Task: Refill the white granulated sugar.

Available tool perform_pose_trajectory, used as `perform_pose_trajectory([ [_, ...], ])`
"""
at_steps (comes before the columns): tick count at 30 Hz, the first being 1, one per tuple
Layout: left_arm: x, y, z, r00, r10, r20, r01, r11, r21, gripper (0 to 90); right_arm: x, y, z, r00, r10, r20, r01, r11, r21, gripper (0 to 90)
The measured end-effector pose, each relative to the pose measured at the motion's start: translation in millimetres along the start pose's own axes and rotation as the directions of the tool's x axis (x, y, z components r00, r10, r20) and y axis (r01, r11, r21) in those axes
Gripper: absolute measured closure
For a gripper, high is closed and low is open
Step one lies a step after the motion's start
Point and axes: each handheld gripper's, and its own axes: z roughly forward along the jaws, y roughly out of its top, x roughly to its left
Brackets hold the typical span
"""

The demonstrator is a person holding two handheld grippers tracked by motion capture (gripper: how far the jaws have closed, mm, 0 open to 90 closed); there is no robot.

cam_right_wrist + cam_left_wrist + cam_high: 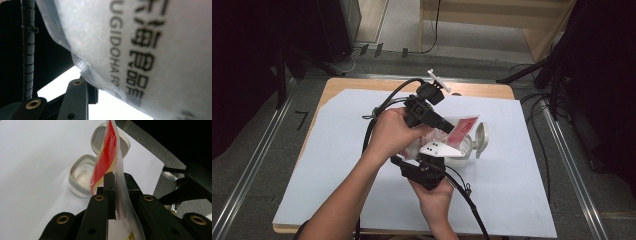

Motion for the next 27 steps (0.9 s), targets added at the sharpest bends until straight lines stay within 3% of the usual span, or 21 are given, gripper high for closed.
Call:
perform_pose_trajectory([
  [11, 1.5, -8.7, -3.3, 1.0000, 0.004, -0.006, -0.004, 1.0000, 0.002, 84.0, 0.3, -6.2, 2.7, 0.9998, -0.019, -0.001, 0.019, 1.000, 0.023, 62.0],
  [21, 6.5, -18.6, -2.9, 0.9995, -0.014, 0.027, 0.015, 0.9995, -0.027, 84.4, -1.9, -13.3, 5.1, 0.9997, -0.025, 0.007, 0.025, 0.999, 0.049, 61.2],
  [27, 7.2, -21.0, -4.4, 0.9999, -0.007, 0.011, 0.008, 0.9997, -0.025, 84.6, -3.9, -13.9, 7.7, 0.9991, -0.043, 0.006, 0.042, 0.997, 0.066, 61.4],
])
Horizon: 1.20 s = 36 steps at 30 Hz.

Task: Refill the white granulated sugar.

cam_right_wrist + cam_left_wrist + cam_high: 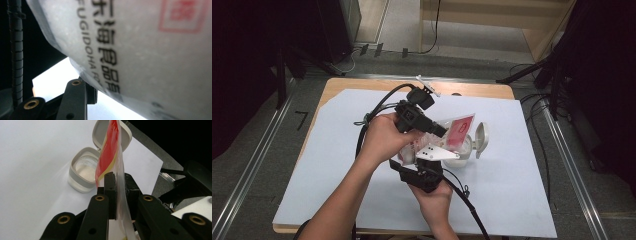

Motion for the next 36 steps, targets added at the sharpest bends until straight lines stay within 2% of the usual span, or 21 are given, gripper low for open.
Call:
perform_pose_trajectory([
  [7, 5.2, -6.7, -3.7, 0.9998, -0.019, 0.000, 0.019, 0.9998, -0.005, 85.1, -0.1, -2.1, 4.3, 0.9988, -0.045, 0.018, 0.044, 0.998, 0.042, 61.5],
  [14, 7.8, -12.1, -6.9, 0.9995, -0.026, 0.016, 0.027, 0.9993, -0.027, 85.7, -1.7, -2.5, 4.7, 0.9988, -0.048, 0.010, 0.047, 0.997, 0.053, 61.2],
  [21, 11.8, -17.3, -8.6, 0.9996, -0.021, 0.018, 0.021, 0.9997, -0.012, 85.7, -5.3, -6.8, 8.0, 0.9990, -0.044, -0.002, 0.044, 0.997, 0.057, 60.0],
  [23, 12.7, -18.3, -9.0, 0.9996, -0.025, 0.014, 0.025, 0.9996, -0.010, 85.7, -8.2, -7.8, 8.9, 0.9997, -0.004, -0.024, 0.006, 0.998, 0.059, 59.0],
  [25, 14.1, -19.3, -9.5, 0.9996, -0.026, 0.013, 0.026, 0.9997, -0.006, 85.8, -10.7, -8.7, 9.7, 0.9994, 0.008, -0.032, -0.006, 0.998, 0.060, 58.8],
  [30, 17.4, -22.9, -9.8, 0.9991, -0.035, 0.021, 0.035, 0.9994, -0.002, 85.8, -11.5, -11.1, 11.6, 0.9998, -0.014, -0.012, 0.015, 0.997, 0.072, 58.7],
  [36, 20.1, -26.6, -11.9, 0.9982, -0.051, 0.030, 0.052, 0.9986, -0.010, 86.0, -14.4, -14.2, 10.8, 1.0000, 0.008, -0.001, -0.008, 0.997, 0.075, 58.5],
])
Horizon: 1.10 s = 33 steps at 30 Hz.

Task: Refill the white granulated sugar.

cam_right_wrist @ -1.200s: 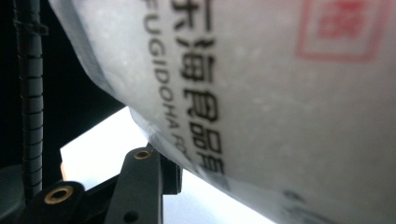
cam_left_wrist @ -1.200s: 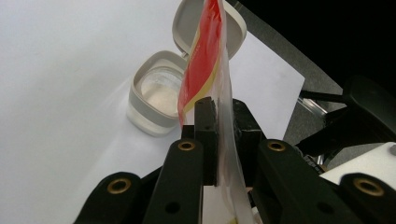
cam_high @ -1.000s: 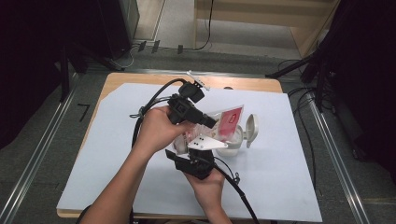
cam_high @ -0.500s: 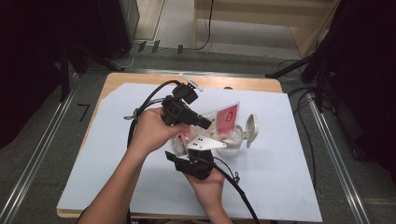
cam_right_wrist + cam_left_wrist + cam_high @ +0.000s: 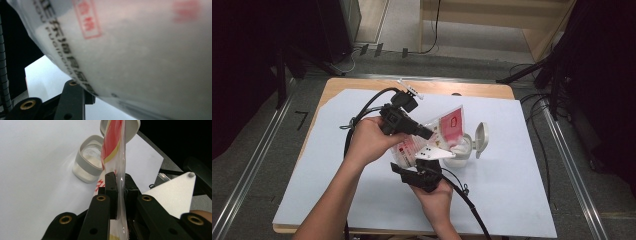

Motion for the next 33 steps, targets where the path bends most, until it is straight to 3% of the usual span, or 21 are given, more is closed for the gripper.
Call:
perform_pose_trajectory([
  [12, 5.2, -7.0, 1.6, 1.0000, -0.007, 0.006, 0.007, 1.0000, 0.006, 86.2, -8.5, -5.7, 0.5, 0.9992, 0.041, 0.003, -0.041, 0.999, 0.007, 57.6],
  [24, 8.9, -14.4, 0.3, 0.9999, -0.007, 0.011, 0.007, 0.9999, 0.011, 86.1, -10.0, -8.8, 1.8, 0.9991, 0.038, 0.020, -0.039, 0.999, 0.018, 57.3],
  [33, 11.7, -18.2, -0.7, 1.0000, -0.004, 0.009, 0.004, 1.0000, 0.003, 85.8, -13.6, -10.9, -1.0, 0.9971, 0.045, 0.061, -0.046, 0.999, 0.021, 57.3],
])
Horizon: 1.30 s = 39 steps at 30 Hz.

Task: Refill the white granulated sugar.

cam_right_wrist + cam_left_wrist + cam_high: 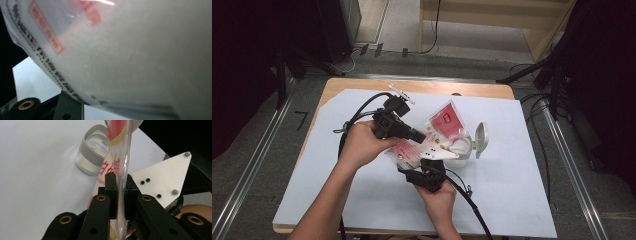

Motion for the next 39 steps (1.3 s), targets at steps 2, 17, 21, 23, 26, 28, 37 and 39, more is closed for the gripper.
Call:
perform_pose_trajectory([
  [2, 1.0, -0.7, 0.0, 1.0000, 0.000, 0.001, 0.000, 1.0000, 0.002, 85.7, -1.1, -0.6, -0.4, 1.0000, 0.000, 0.004, 0.000, 1.000, -0.001, 57.3],
  [17, 5.5, -9.6, -8.2, 1.0000, 0.001, 0.001, -0.001, 1.0000, -0.010, 85.5, -5.6, -2.5, -2.4, 0.9990, 0.016, 0.041, -0.015, 1.000, -0.017, 57.1],
  [21, 5.5, -13.4, -10.8, 0.9999, 0.011, 0.006, -0.011, 0.9998, -0.018, 85.2, -8.6, -3.1, -4.4, 0.9985, 0.026, 0.048, -0.025, 0.999, -0.022, 57.1],
  [23, 6.8, -15.3, -11.4, 0.9999, 0.007, 0.011, -0.007, 0.9998, -0.019, 85.1, -10.2, -3.8, -5.0, 0.9979, 0.031, 0.057, -0.030, 0.999, -0.027, 57.1],
  [26, 8.8, -18.4, -12.1, 0.9998, 0.004, 0.017, -0.003, 0.9999, -0.015, 85.1, -12.2, -4.7, -5.4, 0.9972, 0.041, 0.063, -0.040, 0.999, -0.022, 57.1],
  [28, 10.2, -20.2, -12.6, 0.9998, 0.010, 0.015, -0.009, 0.9998, -0.016, 85.1, -14.7, -5.1, -5.8, 0.9961, 0.051, 0.072, -0.050, 0.998, -0.023, 57.1],
  [37, 14.4, -29.7, -14.0, 0.9984, -0.009, 0.055, 0.010, 0.9995, -0.030, 85.2, -23.9, -5.1, -13.0, 0.9934, 0.057, 0.100, -0.055, 0.998, -0.026, 57.5],
  [39, 16.4, -31.8, -14.7, 0.9976, -0.007, 0.068, 0.010, 0.9991, -0.040, 85.2, -26.2, -4.7, -14.9, 0.9927, 0.066, 0.101, -0.062, 0.997, -0.035, 58.1],
])
